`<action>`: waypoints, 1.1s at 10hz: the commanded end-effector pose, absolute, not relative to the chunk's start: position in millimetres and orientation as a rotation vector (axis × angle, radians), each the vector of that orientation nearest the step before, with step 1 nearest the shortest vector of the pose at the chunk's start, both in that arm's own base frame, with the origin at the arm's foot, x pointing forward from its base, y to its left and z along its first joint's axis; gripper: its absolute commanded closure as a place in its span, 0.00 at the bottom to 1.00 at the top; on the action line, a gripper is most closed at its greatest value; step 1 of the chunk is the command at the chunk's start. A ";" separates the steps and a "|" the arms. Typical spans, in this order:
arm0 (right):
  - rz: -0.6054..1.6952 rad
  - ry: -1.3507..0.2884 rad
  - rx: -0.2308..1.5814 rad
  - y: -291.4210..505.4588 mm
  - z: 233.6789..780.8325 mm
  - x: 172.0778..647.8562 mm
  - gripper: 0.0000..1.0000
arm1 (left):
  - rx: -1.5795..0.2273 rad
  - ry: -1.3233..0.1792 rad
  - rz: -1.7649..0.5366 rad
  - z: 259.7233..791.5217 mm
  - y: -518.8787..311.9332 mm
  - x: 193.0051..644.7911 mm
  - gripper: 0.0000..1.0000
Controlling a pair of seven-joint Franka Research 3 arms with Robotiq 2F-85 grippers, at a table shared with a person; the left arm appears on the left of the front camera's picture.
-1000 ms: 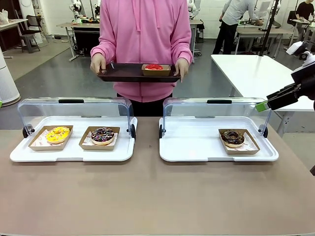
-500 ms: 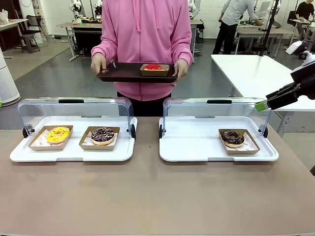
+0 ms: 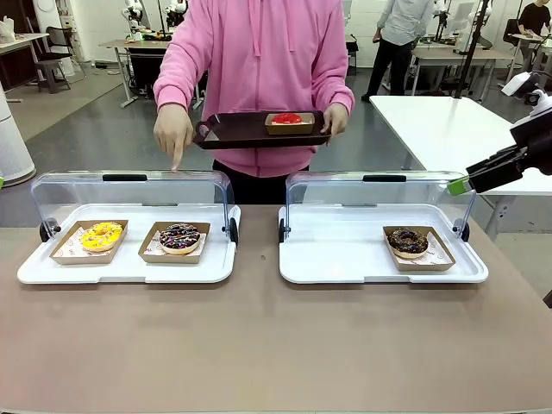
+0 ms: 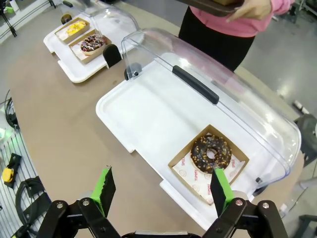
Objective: Provide the desired donut to the person.
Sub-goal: Pick up and lift the Paper togo box containing the Donut pointed at by the person.
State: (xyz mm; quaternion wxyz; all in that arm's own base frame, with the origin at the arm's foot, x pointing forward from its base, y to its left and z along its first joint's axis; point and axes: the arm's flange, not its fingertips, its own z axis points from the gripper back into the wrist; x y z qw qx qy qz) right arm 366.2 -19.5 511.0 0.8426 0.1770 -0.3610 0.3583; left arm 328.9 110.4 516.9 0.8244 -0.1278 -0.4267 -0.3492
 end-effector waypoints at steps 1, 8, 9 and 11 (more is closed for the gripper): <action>0.740 -0.759 0.362 -18.3 511.3 364.9 0.00 | -0.283 -0.912 -0.743 515.9 111.3 329.2 0.00; 0.740 -0.759 0.362 -18.3 511.3 364.9 0.00 | -0.283 -0.912 -0.743 515.9 111.3 329.2 0.00; 0.740 -0.759 0.362 -18.3 511.3 364.9 0.00 | -0.283 -0.912 -0.743 515.9 111.3 329.2 0.00; 0.740 -0.759 0.362 -18.3 511.3 364.9 0.00 | -0.272 -0.907 -0.742 516.9 110.4 328.9 0.00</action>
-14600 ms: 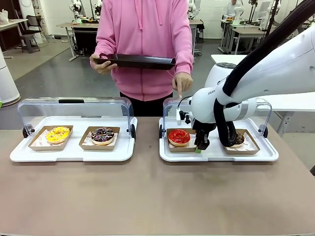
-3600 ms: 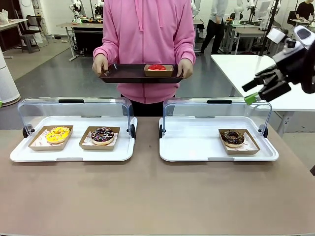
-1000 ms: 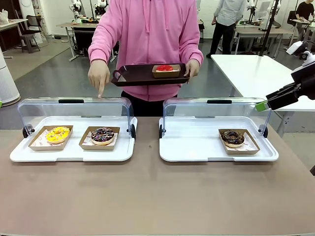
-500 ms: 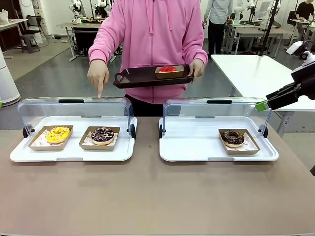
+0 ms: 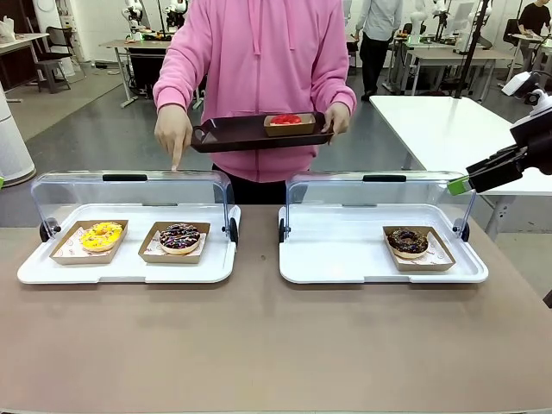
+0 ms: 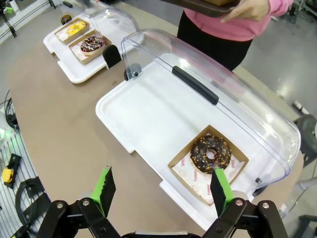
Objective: Provide the desired donut to the person.
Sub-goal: Pick up and lift the Paper togo box containing the Donut pointed at by the person.
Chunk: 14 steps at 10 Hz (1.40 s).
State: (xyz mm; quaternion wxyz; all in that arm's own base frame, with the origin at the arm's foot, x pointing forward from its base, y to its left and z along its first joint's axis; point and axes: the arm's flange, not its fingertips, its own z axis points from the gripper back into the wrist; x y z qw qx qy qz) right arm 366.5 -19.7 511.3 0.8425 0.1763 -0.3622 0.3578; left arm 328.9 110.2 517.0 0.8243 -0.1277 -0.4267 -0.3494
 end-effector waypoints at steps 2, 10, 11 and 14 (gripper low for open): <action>0.740 -0.759 0.362 -18.3 511.3 364.9 0.00 | -0.182 -0.776 -0.976 506.6 48.9 334.0 0.00; 0.740 -0.759 0.362 -18.3 511.3 364.9 0.00 | -0.063 -0.415 -1.375 347.2 -83.2 419.5 0.00; 0.740 -0.759 0.362 -18.3 511.3 364.9 0.00 | -0.079 -0.433 -1.375 345.5 -83.9 427.0 0.00; 0.740 -0.759 0.362 -18.3 511.3 364.9 0.00 | -0.052 -0.443 -1.436 345.6 -94.0 440.1 0.00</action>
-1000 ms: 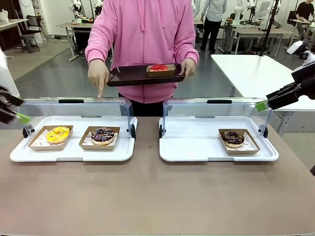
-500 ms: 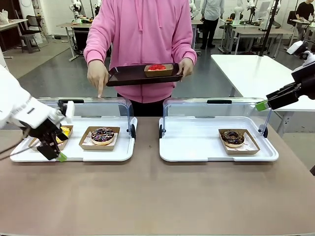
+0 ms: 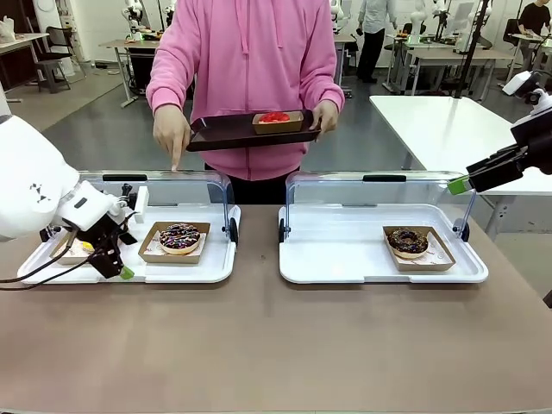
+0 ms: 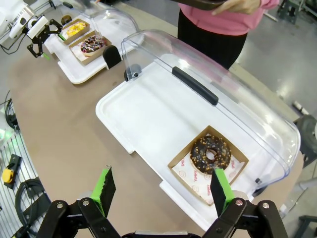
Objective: Provide the desired donut to the person.
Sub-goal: Pick up and lift the Paper togo box containing the Donut pointed at by the person.
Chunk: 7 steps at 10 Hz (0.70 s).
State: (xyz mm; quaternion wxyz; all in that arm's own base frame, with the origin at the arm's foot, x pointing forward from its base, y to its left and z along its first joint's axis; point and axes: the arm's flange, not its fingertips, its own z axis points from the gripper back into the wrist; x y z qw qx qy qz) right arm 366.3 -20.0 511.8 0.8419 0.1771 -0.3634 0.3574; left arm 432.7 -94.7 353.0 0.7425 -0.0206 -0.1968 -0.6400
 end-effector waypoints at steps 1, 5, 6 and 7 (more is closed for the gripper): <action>0.740 -0.759 0.362 -18.3 511.3 364.9 0.00 | -0.043 -0.442 -1.456 348.2 -96.1 444.4 0.00; 0.740 -0.759 0.362 -18.3 511.3 364.9 0.00 | -0.015 -0.393 -1.512 346.6 -103.9 458.1 0.00; 0.740 -0.759 0.362 -18.3 511.3 364.9 0.00 | -0.011 -0.411 -1.526 345.4 -105.0 457.8 0.00; 0.740 -0.759 0.362 -18.3 511.3 364.9 0.00 | 0.012 -0.396 -1.533 343.8 -105.9 457.6 0.60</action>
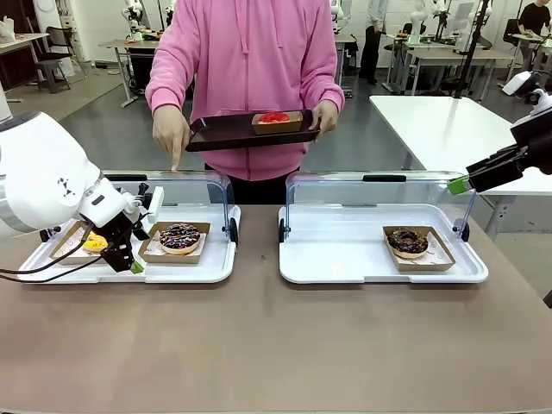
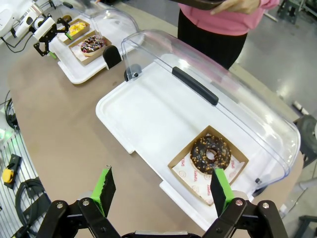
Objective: Provide the desired donut to the person.
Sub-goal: Pick up and lift the Paper togo box containing the Donut pointed at by the person.
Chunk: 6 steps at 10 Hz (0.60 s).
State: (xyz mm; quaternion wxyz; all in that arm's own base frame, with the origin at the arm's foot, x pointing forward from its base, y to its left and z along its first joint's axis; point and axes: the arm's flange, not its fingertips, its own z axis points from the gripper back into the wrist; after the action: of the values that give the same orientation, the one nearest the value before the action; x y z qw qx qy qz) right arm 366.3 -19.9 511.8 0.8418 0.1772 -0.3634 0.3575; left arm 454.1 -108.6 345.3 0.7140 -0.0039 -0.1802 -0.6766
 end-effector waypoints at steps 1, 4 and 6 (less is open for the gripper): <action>0.740 -0.759 0.362 -18.3 511.3 364.9 0.00 | 0.032 -0.386 -1.526 341.0 -107.8 456.8 0.60; 0.740 -0.759 0.362 -18.3 511.3 364.9 0.00 | 0.022 -0.415 -1.514 335.4 -109.3 460.9 1.00; 0.740 -0.759 0.362 -18.3 511.3 364.9 0.00 | 0.032 -0.407 -1.530 329.2 -112.1 463.6 1.00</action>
State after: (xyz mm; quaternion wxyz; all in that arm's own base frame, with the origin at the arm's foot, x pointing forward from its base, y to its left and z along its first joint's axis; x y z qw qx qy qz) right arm 366.3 -19.9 511.8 0.8419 0.1772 -0.3634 0.3575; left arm 456.6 -113.7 336.4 0.7090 0.0087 -0.1781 -0.6823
